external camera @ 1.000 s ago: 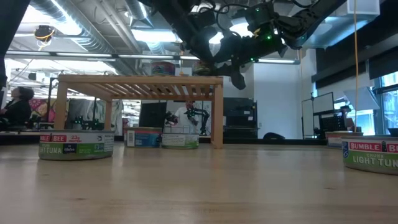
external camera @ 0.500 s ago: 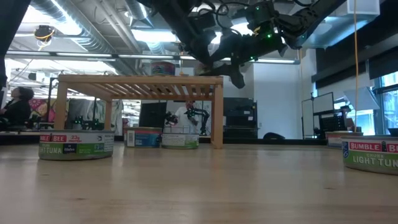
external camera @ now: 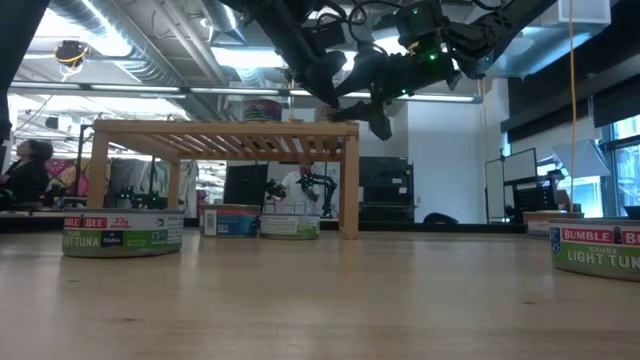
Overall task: Stack canned seafood by type on shelf
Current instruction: Stack the green tuna can on top of the green tuna can on the shelf
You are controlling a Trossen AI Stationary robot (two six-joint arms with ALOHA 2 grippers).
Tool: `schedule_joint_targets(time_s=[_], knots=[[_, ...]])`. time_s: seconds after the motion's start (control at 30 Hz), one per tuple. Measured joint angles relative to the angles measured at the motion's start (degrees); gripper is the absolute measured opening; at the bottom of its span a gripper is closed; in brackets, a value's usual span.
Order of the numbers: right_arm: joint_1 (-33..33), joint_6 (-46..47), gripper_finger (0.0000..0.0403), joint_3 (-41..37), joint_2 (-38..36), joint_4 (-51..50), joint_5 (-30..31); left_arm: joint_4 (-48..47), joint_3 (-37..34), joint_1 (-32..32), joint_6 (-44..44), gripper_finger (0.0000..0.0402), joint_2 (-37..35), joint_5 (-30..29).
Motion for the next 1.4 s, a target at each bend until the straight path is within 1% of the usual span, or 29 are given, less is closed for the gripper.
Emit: schedule_joint_targets(time_s=[0.2, 0.27, 0.37, 0.43, 0.5, 0.7, 0.8, 0.9, 0.97, 1.07, 1.13, 1.27, 1.4], knots=[[0.00, 0.00, 0.0222, 0.00, 0.00, -0.02, 0.24, -0.38, 0.00, -0.11, -0.02, 0.0001, 0.00, 0.03], [0.06, 0.01, 0.0222, 0.00, -0.07, -0.09, 1.20, -0.90, 0.00, -0.11, -0.02, 0.0001, 0.00, 0.05], [0.96, 2.81, 0.0222, -0.04, -1.33, -1.09, 6.89, -1.75, 0.00, -0.11, -0.02, 0.0001, 0.00, 0.09], [1.70, 5.22, 0.0222, -0.04, -3.57, -2.93, 11.31, -1.92, 0.00, -0.15, -0.02, 0.0001, 0.00, 0.11], [1.86, 7.80, 0.0223, -0.04, -6.59, -4.87, 13.21, -2.11, 0.00, -0.15, -0.02, 0.0001, 0.00, 0.13], [-1.06, 18.75, 0.0223, -0.02, -16.67, -10.29, 12.46, -2.89, 0.00, -0.22, -0.02, 0.0001, -0.02, 0.32], [-3.28, 24.00, 0.0223, -0.02, -20.89, -15.43, 12.44, -2.90, 0.00, -0.49, -0.04, 0.0001, -0.02, 0.33], [-5.16, 26.90, 0.0223, -0.02, -23.79, -20.06, 12.42, -2.86, 0.00, -0.94, -0.02, 0.0001, -0.02, 0.33], [-6.05, 27.91, 0.0223, -0.04, -25.20, -20.73, 12.43, -2.86, 0.00, -1.38, -0.02, 0.0001, -0.02, 0.35], [-6.56, 29.70, 0.0223, -0.04, -26.68, -20.32, 12.48, -2.86, 0.00, -2.05, -0.02, 0.0001, -0.02, 0.37], [-6.54, 30.39, 0.0223, -0.03, -27.04, -20.61, 13.71, -2.89, 0.00, -2.45, -0.02, 0.0001, -0.23, 0.41], [-6.42, 30.69, 0.0223, -0.04, -27.20, -23.26, 18.75, -2.95, 0.00, -3.31, 0.18, 0.0001, -0.77, 0.42], [-6.45, 30.71, 0.0223, -0.04, -27.21, -29.50, 22.29, -3.29, 0.02, -4.47, 0.18, 0.0001, -1.18, 0.44]])
